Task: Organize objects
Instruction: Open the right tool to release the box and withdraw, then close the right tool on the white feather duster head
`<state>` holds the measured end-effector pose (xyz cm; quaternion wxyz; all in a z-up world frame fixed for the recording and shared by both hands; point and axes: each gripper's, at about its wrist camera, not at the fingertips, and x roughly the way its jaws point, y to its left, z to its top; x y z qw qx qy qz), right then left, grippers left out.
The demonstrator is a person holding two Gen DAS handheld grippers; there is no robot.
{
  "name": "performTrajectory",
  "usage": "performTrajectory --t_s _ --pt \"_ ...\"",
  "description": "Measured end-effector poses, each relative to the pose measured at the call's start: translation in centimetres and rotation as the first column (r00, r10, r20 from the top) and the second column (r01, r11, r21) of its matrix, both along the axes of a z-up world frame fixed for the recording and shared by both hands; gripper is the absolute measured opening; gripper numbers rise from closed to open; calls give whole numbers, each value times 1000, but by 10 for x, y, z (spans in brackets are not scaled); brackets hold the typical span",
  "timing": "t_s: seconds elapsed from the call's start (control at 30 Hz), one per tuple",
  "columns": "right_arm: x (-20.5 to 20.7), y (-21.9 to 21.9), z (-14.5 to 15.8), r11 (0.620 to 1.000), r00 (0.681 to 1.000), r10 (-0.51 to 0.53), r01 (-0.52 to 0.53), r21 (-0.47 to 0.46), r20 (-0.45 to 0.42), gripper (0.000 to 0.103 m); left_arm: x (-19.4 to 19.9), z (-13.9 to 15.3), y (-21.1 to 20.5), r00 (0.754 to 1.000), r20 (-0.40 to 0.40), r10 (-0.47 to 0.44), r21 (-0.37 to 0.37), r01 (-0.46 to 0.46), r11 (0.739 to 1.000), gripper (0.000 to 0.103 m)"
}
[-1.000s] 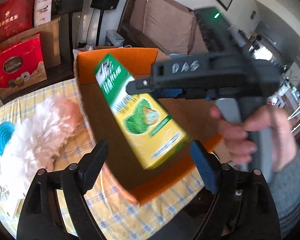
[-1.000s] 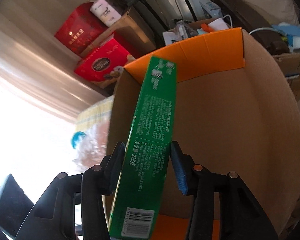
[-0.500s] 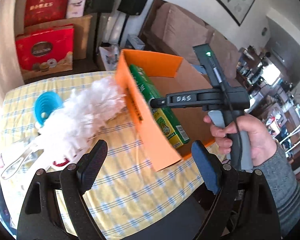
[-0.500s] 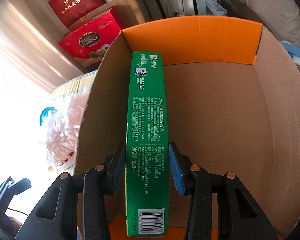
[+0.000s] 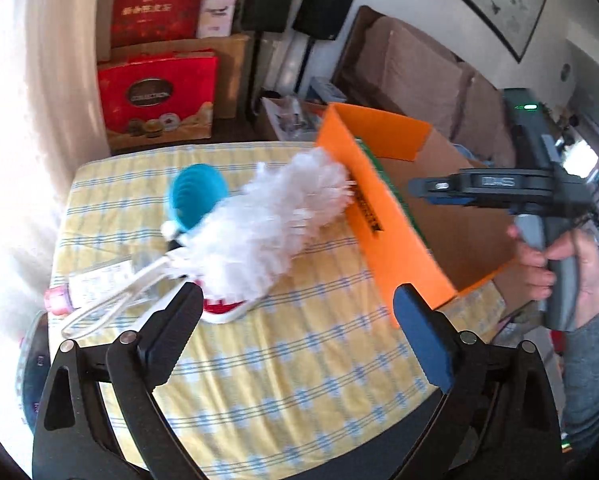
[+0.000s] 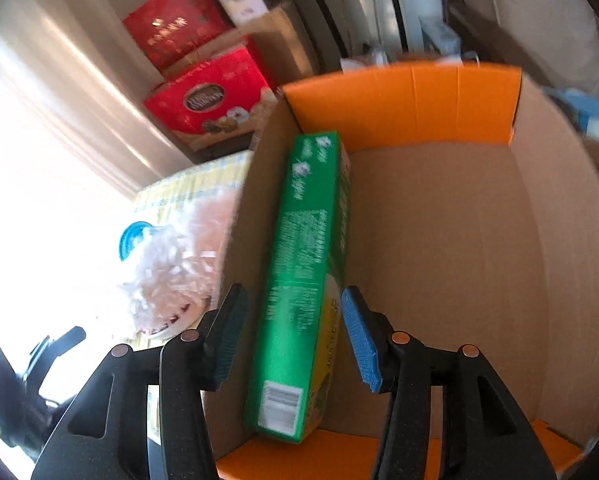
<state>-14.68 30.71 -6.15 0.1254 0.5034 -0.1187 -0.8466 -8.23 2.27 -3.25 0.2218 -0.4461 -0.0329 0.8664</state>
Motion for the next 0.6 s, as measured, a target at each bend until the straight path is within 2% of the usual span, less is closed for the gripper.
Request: performTrajectory --t_s 0.1,0.27,0.37,0.5,0.6 --pt "8 -19 9 999 999 45 -45 18 -27 52 -2 -3 -15 999 -6 36 -11 -36 999 96" --pt "9 -48 14 995 994 101 -102 -8 -39 54 -4 -9 -38 997 -19 76 -46 -77 996 96" --pt "4 -67 13 992 992 122 -122 -4 -41 59 -4 -15 -52 996 -26 90 -71 -92 993 96" --pt "0 -82 8 992 991 129 -129 -15 -29 72 -5 -26 -72 992 -4 127 -76 -127 989 96" --pt "-7 -96 3 990 991 134 -134 -36 -7 73 -7 -34 -88 987 17 162 -58 -161 985 96"
